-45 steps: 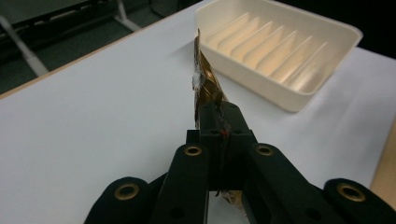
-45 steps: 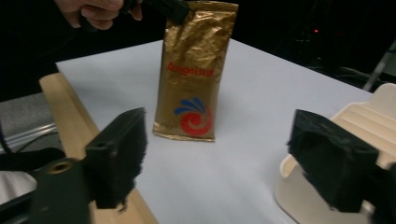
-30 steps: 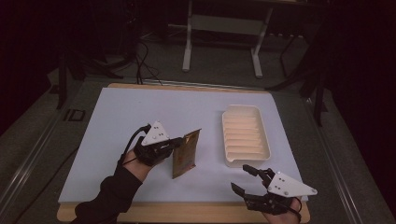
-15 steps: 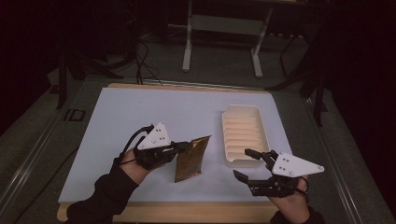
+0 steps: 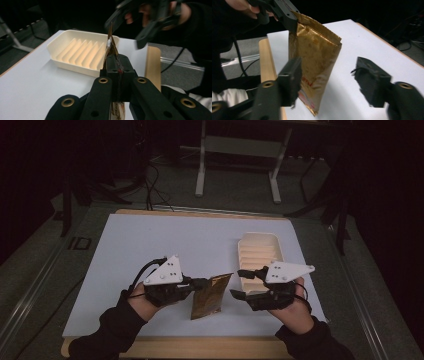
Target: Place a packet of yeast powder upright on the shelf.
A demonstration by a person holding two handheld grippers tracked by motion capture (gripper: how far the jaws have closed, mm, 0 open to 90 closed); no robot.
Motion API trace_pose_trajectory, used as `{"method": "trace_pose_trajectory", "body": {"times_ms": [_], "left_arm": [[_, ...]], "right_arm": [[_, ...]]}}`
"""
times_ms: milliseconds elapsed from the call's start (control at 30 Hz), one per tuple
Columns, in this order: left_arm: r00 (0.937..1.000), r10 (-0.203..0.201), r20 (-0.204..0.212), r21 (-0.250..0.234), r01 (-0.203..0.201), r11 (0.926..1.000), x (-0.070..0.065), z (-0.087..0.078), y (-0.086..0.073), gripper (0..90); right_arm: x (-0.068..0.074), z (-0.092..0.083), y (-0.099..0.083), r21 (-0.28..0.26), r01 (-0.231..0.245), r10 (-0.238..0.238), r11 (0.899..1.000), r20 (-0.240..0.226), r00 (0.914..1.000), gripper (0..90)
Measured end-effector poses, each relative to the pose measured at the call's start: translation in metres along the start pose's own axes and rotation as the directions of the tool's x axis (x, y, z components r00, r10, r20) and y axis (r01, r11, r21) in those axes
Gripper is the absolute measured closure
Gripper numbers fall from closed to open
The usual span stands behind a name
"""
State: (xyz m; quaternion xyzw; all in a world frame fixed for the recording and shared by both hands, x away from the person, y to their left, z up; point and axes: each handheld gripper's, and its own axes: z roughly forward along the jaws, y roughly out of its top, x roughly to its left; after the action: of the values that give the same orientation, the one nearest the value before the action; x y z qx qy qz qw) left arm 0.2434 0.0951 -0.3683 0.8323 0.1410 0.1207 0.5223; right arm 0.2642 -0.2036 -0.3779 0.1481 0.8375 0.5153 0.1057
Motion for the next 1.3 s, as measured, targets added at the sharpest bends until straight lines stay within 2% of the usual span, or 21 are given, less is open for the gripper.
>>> {"method": "trace_pose_trajectory", "body": {"times_ms": [33,167,267,333,400,567,633,767,800,900,967,1067,1233,1300], "left_arm": [[1.0,0.001,0.007,-0.002,-0.001,1.0,0.0,0.0,0.001,90.0],[0.9998,0.016,0.01,-0.005,-0.016,0.9999,-0.003,-0.001,0.003,90.0],[0.9998,0.017,0.013,-0.013,-0.017,0.9998,-0.004,-0.001,0.004,90.0],[0.9998,0.016,0.009,-0.012,-0.016,0.9998,-0.004,-0.001,0.005,90.0],[0.9998,0.013,0.016,-0.02,-0.013,0.9997,-0.004,-0.001,0.006,90.0],[0.9997,0.01,0.023,-0.036,-0.01,0.9993,-0.006,0.001,0.008,90.0],[0.9995,0.023,0.02,-0.038,-0.022,0.999,-0.006,0.001,0.009,90.0],[0.9998,0.011,0.017,-0.028,-0.011,0.9996,-0.007,0.004,0.009,90.0],[0.9999,0.006,0.012,-0.03,-0.006,0.9995,-0.007,0.004,0.008,90.0],[0.9999,-0.009,0.008,-0.026,0.01,0.9996,-0.004,0.005,0.006,90.0],[0.9998,-0.016,0.014,-0.016,0.016,0.9997,-0.003,0.006,0.005,89.9],[0.9996,-0.023,0.016,-0.015,0.024,0.9996,-0.001,0.007,0.003,89.6],[0.9997,-0.024,0.008,-0.039,0.024,0.999,-0.001,0.004,0.003,88.1],[0.9982,-0.056,0.018,-0.065,0.058,0.9962,0.002,0.002,0.003,83.9]], "right_arm": [[0.0,0.003,0.001,0.004,0.008,-0.008,1.0,0.003,1.0,43.1],[0.0,0.013,0.003,0.02,0.004,-0.003,1.0,-0.051,0.9987,43.4],[-0.001,0.019,0.003,0.044,0.006,-0.003,0.999,-0.069,0.9976,43.3],[-0.001,0.02,0.002,0.052,0.007,-0.003,0.999,-0.065,0.9979,43.7],[-0.003,0.024,0.002,0.082,0.008,-0.003,0.997,-0.071,0.9975,46.0],[-0.004,0.027,0.001,0.101,0.014,-0.002,0.995,-0.119,0.9929,48.4],[-0.003,0.029,0.002,0.112,0.024,-0.009,0.993,-0.128,0.9917,50.1],[-0.002,0.031,0.002,0.13,0.043,-0.025,0.991,-0.138,0.9901,54.8],[-0.001,0.031,0.003,0.156,0.08,-0.06,0.985,-0.129,0.9898,66.6],[-0.002,0.031,0.003,0.171,0.084,-0.056,0.982,-0.161,0.9853,74.6],[0.0,0.033,0.003,0.188,0.108,-0.076,0.976,-0.171,0.9824,76.0],[0.0,0.034,0.003,0.204,0.12,-0.085,0.972,-0.174,0.981,77.4],[-0.002,0.032,0.004,0.194,0.115,-0.077,0.974,-0.191,0.9785,78.6],[-0.003,0.029,0.005,0.182,0.117,-0.081,0.976,-0.192,0.978,78.9]]}}
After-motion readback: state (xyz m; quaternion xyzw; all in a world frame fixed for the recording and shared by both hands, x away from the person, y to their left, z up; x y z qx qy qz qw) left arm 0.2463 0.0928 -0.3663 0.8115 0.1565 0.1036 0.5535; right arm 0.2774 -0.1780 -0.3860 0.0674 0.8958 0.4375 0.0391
